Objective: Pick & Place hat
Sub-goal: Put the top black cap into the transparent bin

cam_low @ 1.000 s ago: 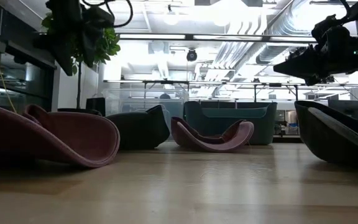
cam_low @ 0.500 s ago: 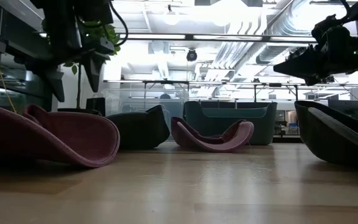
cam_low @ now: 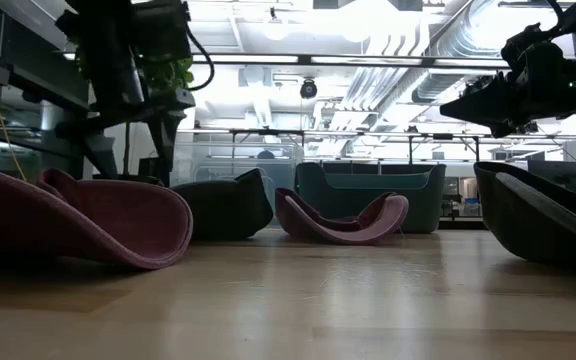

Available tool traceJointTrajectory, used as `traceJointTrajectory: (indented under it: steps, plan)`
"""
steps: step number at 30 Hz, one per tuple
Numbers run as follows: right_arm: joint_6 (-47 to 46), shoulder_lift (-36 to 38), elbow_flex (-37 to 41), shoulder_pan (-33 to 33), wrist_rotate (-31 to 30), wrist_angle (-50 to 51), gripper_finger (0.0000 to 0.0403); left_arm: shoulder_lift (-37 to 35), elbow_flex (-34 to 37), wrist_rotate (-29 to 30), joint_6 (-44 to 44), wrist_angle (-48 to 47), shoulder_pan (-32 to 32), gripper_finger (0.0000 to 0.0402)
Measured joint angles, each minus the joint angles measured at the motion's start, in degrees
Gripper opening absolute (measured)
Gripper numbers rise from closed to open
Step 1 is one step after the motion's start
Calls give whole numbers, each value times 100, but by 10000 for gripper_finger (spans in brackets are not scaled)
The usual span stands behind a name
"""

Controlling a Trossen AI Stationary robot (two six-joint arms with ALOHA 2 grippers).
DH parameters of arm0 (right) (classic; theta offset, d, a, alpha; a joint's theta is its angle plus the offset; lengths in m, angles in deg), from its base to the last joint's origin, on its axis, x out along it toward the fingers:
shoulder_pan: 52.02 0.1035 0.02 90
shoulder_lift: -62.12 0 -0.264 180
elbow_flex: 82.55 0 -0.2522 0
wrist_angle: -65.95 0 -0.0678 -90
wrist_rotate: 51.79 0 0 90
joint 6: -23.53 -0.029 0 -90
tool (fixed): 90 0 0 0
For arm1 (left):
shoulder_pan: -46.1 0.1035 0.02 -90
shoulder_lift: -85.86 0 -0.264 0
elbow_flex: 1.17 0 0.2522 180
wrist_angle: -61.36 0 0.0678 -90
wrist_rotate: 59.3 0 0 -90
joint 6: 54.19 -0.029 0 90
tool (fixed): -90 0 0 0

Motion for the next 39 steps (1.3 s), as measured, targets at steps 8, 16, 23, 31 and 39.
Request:
traceJointTrajectory:
  steps: [8,16,23,31,39]
  plan:
    - [0,1,0,2,-1,17,0,586,-1,238,14,222,1,397]
    - [0,2,0,1,-1,35,0,1039,-3,-176,2,460,1,397]
    - [0,2,0,2,0,35,0,1108,-5,-196,4,480,1,397]
    - [0,2,0,2,0,35,0,1108,-5,-420,11,392,1,337]
    - [0,2,0,2,-1,35,0,1108,-5,-505,30,379,1,238]
